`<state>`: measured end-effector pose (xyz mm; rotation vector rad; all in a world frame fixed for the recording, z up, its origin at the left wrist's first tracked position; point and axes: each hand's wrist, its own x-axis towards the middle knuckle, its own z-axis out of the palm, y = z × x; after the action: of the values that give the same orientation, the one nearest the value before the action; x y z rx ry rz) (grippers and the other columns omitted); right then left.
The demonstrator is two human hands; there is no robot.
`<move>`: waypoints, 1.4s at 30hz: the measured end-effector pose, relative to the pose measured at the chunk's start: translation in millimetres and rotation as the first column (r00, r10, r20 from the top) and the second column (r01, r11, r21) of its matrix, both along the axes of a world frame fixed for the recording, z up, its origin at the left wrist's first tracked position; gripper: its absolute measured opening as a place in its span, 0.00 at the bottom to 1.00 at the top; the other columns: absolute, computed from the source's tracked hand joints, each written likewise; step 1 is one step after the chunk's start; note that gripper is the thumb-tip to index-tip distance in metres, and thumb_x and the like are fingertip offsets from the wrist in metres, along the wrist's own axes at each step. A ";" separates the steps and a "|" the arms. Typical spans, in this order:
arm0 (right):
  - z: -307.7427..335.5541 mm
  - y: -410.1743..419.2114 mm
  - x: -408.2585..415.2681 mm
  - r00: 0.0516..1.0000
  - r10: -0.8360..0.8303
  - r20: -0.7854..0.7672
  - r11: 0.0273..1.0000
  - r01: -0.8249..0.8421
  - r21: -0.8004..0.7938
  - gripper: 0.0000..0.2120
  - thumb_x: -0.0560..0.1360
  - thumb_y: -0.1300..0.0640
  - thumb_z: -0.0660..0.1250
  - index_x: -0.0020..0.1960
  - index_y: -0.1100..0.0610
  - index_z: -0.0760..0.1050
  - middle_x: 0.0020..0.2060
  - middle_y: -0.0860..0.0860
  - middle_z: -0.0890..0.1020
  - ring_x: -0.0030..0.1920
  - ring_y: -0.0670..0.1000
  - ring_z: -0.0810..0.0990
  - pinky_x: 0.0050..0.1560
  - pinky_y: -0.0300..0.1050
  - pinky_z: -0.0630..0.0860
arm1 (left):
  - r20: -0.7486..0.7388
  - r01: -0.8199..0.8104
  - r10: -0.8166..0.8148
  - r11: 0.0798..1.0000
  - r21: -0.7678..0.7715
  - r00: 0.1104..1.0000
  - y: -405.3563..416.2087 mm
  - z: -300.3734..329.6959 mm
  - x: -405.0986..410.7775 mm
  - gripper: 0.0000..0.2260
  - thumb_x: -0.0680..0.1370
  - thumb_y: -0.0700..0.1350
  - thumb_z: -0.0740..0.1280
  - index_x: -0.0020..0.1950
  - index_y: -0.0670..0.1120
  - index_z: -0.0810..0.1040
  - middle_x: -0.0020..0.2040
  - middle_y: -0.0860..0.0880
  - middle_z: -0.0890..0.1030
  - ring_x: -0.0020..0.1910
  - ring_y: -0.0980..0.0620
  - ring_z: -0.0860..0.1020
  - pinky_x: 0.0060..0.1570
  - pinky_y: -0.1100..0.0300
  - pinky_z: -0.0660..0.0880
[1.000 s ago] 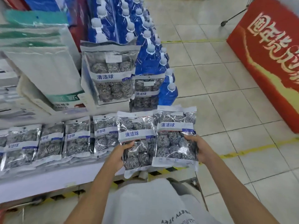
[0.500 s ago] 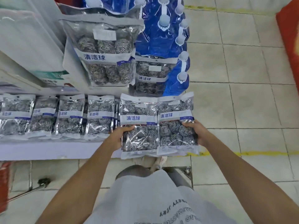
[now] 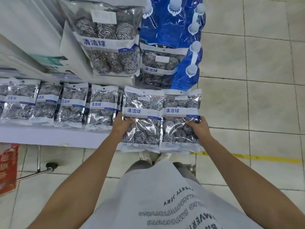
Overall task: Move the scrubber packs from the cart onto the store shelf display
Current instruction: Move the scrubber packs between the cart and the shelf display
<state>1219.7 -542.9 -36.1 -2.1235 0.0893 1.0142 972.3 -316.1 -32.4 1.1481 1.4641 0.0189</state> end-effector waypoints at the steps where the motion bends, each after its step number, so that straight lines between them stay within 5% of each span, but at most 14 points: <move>1: 1.1 2.1 -0.9 1.000 0.021 0.017 1.000 -0.021 -0.008 0.26 0.75 0.59 0.77 0.67 0.58 0.69 0.54 0.53 0.80 0.42 0.48 0.80 0.28 0.38 0.75 | -0.002 0.006 -0.006 1.000 0.008 1.000 -0.4 -1.6 1.1 0.30 0.76 0.40 0.76 0.76 0.45 0.69 0.67 0.45 0.77 0.66 0.46 0.74 0.70 0.46 0.69; 6: 9.1 3.6 -3.9 0.962 0.188 0.199 0.981 -0.176 -0.079 0.28 0.74 0.54 0.78 0.69 0.58 0.69 0.55 0.54 0.81 0.48 0.53 0.81 0.40 0.45 0.76 | -0.045 0.088 -0.084 0.992 0.085 0.995 -3.1 6.2 2.3 0.34 0.78 0.42 0.75 0.81 0.45 0.62 0.74 0.43 0.73 0.69 0.40 0.74 0.61 0.51 0.73; 9: 18.6 2.2 -6.3 0.877 0.371 0.305 0.928 -0.334 -0.167 0.23 0.74 0.59 0.76 0.65 0.58 0.73 0.53 0.57 0.80 0.44 0.52 0.79 0.42 0.46 0.77 | -0.057 0.137 -0.130 0.981 0.135 0.990 -5.1 11.6 -6.8 0.33 0.78 0.43 0.74 0.80 0.47 0.63 0.69 0.45 0.76 0.62 0.39 0.80 0.55 0.48 0.80; 14: 35.3 2.1 -17.2 0.609 0.679 0.411 0.734 -0.561 -0.383 0.21 0.76 0.57 0.70 0.67 0.62 0.74 0.60 0.62 0.75 0.56 0.64 0.77 0.53 0.52 0.75 | -0.156 0.281 -0.245 0.916 0.287 0.957 -21.2 33.7 -24.0 0.26 0.83 0.49 0.68 0.79 0.44 0.67 0.72 0.43 0.76 0.66 0.42 0.76 0.59 0.54 0.72; 16: 43.4 9.5 -25.2 0.497 0.771 0.399 0.634 -0.664 -0.396 0.24 0.79 0.53 0.67 0.72 0.61 0.73 0.66 0.61 0.75 0.63 0.63 0.76 0.60 0.54 0.76 | -0.202 0.307 -0.250 0.890 0.338 0.947 -31.7 43.5 -33.9 0.23 0.84 0.47 0.65 0.78 0.43 0.67 0.72 0.41 0.75 0.62 0.44 0.77 0.61 0.52 0.73; 20: 66.7 34.0 -56.7 0.232 0.895 0.380 0.376 -0.850 -0.369 0.24 0.83 0.51 0.62 0.77 0.57 0.68 0.71 0.58 0.74 0.69 0.59 0.75 0.66 0.52 0.73 | -0.273 0.288 -0.185 0.866 0.408 0.944 -56.7 58.9 -67.1 0.24 0.84 0.52 0.63 0.79 0.48 0.68 0.75 0.44 0.72 0.72 0.41 0.72 0.68 0.46 0.72; 23: 81.3 54.6 -87.3 0.019 0.913 0.407 0.178 -0.918 -0.356 0.21 0.83 0.47 0.60 0.73 0.55 0.70 0.62 0.56 0.79 0.60 0.57 0.80 0.56 0.51 0.77 | -0.356 0.266 -0.091 0.836 0.480 0.930 -87.2 72.4 -99.8 0.24 0.85 0.50 0.61 0.79 0.44 0.66 0.72 0.39 0.74 0.68 0.40 0.74 0.65 0.45 0.74; 28: 101.5 77.7 -149.5 -0.223 0.837 0.501 -0.065 -0.948 -0.312 0.22 0.84 0.48 0.61 0.76 0.53 0.69 0.70 0.54 0.77 0.69 0.57 0.75 0.67 0.52 0.74 | -0.419 0.103 0.168 0.828 0.551 0.892 -143.6 88.1 -162.6 0.19 0.85 0.50 0.60 0.73 0.42 0.73 0.66 0.40 0.77 0.64 0.39 0.76 0.58 0.50 0.75; 31: 110.8 87.1 -192.8 -0.310 0.786 0.534 -0.174 -0.941 -0.290 0.24 0.84 0.47 0.61 0.77 0.54 0.69 0.72 0.53 0.74 0.71 0.57 0.73 0.69 0.52 0.72 | -0.435 0.041 0.298 0.785 0.618 0.849 -180.5 94.2 -200.0 0.15 0.84 0.48 0.60 0.68 0.43 0.76 0.57 0.41 0.79 0.54 0.40 0.79 0.49 0.51 0.76; 38: 128.0 110.9 -305.7 -0.464 0.636 0.616 -0.374 -0.884 -0.279 0.25 0.85 0.44 0.58 0.79 0.55 0.66 0.75 0.52 0.72 0.74 0.55 0.70 0.72 0.48 0.66 | -0.416 -0.132 0.538 0.713 0.689 0.733 -226.3 97.2 -288.2 0.20 0.84 0.50 0.62 0.74 0.43 0.73 0.63 0.41 0.80 0.59 0.40 0.78 0.57 0.49 0.75; 42: 135.2 131.6 -377.5 -0.495 0.612 0.617 -0.436 -0.862 -0.258 0.25 0.85 0.41 0.55 0.72 0.58 0.72 0.68 0.55 0.77 0.68 0.57 0.74 0.67 0.50 0.69 | -0.410 -0.214 0.625 0.685 0.697 0.664 -222.4 93.9 -346.7 0.22 0.84 0.51 0.62 0.75 0.43 0.72 0.64 0.42 0.79 0.60 0.41 0.78 0.60 0.49 0.75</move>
<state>842.2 -411.2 99.1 -1.3164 -2.6349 0.8165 625.6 -538.5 61.5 1.3208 2.4607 0.5406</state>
